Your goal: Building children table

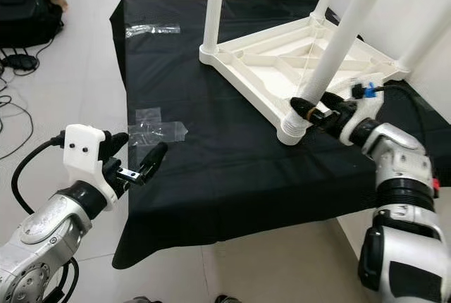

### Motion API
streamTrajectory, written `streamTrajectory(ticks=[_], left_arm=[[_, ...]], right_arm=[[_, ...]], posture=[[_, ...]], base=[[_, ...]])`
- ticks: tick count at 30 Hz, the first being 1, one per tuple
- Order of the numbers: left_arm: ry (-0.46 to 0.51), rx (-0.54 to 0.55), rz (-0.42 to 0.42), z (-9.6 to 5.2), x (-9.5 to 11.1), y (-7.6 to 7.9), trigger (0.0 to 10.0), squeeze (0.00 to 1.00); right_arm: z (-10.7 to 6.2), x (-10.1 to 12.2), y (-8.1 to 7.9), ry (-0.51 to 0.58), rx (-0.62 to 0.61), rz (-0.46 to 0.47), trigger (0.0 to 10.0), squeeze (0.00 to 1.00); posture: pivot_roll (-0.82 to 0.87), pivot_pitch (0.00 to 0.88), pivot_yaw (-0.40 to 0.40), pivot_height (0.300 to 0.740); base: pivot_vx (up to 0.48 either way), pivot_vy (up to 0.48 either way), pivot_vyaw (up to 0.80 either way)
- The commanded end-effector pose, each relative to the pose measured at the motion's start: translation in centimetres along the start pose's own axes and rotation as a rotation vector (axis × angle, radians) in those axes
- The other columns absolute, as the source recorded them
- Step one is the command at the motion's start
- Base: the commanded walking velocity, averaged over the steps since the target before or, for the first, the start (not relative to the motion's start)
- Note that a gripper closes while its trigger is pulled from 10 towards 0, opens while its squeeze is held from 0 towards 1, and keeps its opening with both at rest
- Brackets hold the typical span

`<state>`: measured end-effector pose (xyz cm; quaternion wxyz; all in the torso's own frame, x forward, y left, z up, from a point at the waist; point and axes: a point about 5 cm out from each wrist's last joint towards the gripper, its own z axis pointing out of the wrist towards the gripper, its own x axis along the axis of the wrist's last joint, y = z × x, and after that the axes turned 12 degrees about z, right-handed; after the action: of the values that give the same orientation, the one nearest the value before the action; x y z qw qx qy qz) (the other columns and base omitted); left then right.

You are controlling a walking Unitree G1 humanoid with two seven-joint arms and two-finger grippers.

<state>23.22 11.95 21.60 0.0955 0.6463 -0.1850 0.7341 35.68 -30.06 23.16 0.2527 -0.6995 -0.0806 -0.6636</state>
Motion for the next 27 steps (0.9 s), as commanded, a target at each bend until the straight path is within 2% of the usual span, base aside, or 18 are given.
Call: streamTrajectory(ticks=[1, 5, 15, 17, 26, 27], left_arm=[[-0.003, -0.001, -0.007, -0.2, 0.1, 0.2, 10.0, 0.0], [-0.002, 0.001, -0.006, -0.3, 0.1, 0.1, 10.0, 0.0], [0.002, 0.006, -0.004, -0.3, 0.2, 0.1, 10.0, 0.0], [0.002, 0.008, -0.004, -0.3, 0.2, 0.1, 10.0, 0.0], [0.003, 0.009, -0.005, -0.3, 0.2, 0.1, 10.0, 0.0], [0.003, 0.009, -0.004, -0.3, 0.2, 0.1, 10.0, 0.0]], right_arm=[[1.5, -0.1, -0.4, 0.021, -0.033, -0.015, 10.0, 0.0], [2.7, 0.0, -0.7, 0.06, -0.094, -0.004, 10.0, 0.0], [4.3, 0.6, -1.1, 0.149, -0.231, 0.018, 10.0, 0.0], [4.6, 0.5, -1.3, 0.152, -0.214, 0.049, 10.0, 0.0], [5.0, -0.7, -2.0, 0.118, -0.115, 0.084, 10.0, 0.0], [5.1, -0.8, -2.3, 0.12, -0.063, 0.114, 10.0, 0.0]], posture=[[0.07, 0.19, -0.122, 0.74], [0.07, 0.191, -0.121, 0.74], [0.07, 0.185, -0.122, 0.74], [0.07, 0.183, -0.121, 0.74], [0.07, 0.174, -0.122, 0.74], [0.07, 0.172, -0.12, 0.74]], base=[[0.0, 0.0, 0.0], [0.0, 0.0, 0.0], [0.0, 0.0, 0.0], [0.0, 0.0, 0.0], [0.0, 0.0, 0.0], [0.0, 0.0, 0.0]])
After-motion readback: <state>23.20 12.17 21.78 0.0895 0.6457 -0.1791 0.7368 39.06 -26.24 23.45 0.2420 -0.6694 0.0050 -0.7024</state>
